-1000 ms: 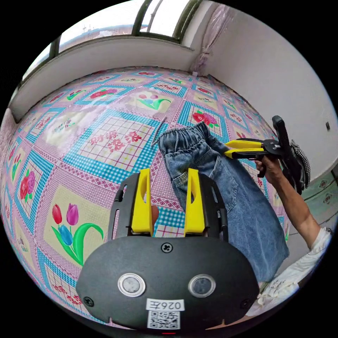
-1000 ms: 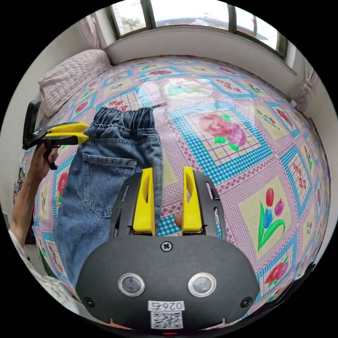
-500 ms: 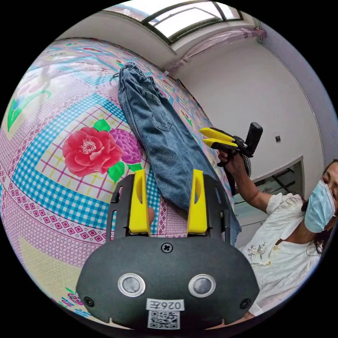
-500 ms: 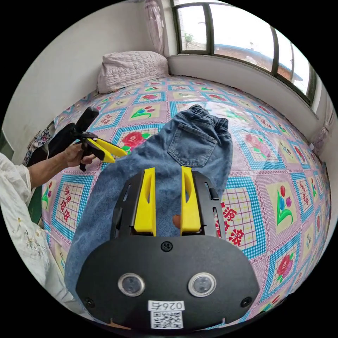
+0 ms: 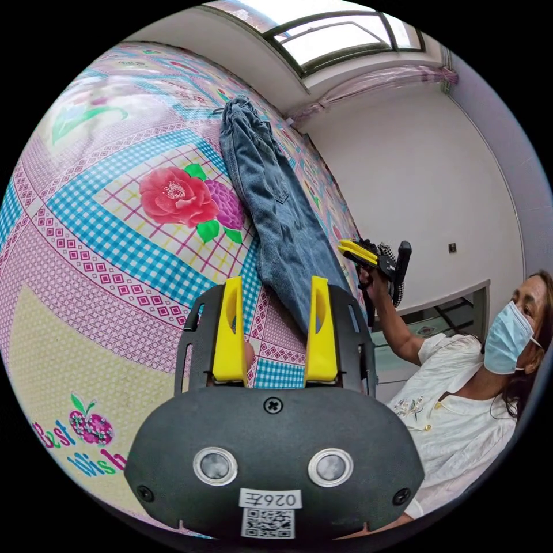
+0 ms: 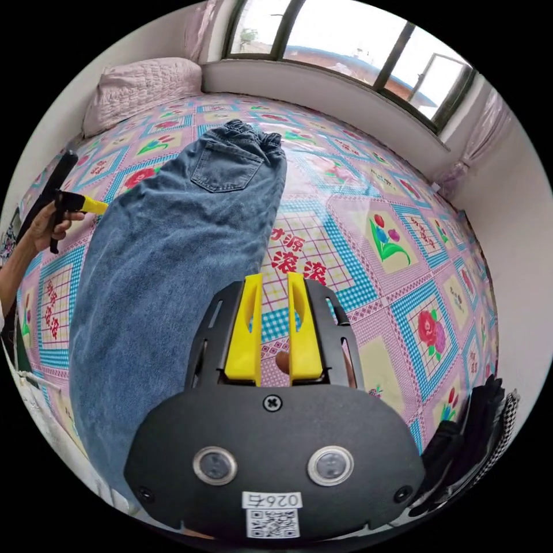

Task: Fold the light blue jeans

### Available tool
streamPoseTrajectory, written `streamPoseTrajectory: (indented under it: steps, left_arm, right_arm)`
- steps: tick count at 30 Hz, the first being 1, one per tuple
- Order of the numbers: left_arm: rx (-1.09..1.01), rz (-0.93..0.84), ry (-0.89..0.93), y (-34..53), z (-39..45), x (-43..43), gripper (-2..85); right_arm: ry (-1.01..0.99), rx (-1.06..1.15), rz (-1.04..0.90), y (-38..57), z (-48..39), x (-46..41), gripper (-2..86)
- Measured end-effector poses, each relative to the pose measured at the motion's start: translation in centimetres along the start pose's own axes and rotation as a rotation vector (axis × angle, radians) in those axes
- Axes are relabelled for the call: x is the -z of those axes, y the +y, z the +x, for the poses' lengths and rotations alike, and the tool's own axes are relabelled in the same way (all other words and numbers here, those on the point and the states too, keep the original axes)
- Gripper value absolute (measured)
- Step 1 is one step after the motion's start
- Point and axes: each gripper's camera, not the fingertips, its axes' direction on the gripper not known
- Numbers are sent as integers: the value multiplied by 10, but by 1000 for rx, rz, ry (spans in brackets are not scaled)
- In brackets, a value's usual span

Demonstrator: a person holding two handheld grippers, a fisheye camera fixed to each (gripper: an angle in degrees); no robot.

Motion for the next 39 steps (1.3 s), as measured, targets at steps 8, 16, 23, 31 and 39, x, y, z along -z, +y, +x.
streamPoseTrajectory:
  steps: [8, 16, 23, 31, 39]
  left_arm:
    - [-26, -86, -162, 0, 34, -16, 68]
    - [-116, 156, -143, 110, 105, 45, 98]
    - [-226, -110, -134, 162, 157, -77, 70]
    - [-220, 58, -103, 234, 184, 11, -7]
    - [-527, 598, 274, 365, 280, 172, -10]
  right_arm:
    - [-140, -63, -78, 9, 16, -20, -9]
    - [-236, -185, 145, 89, -11, 83, 25]
    - [-132, 2, -32, 121, -124, 52, -5]
    - [97, -175, 25, 189, -91, 117, -9]
    - [161, -254, 627, 288, -93, 303, -11]
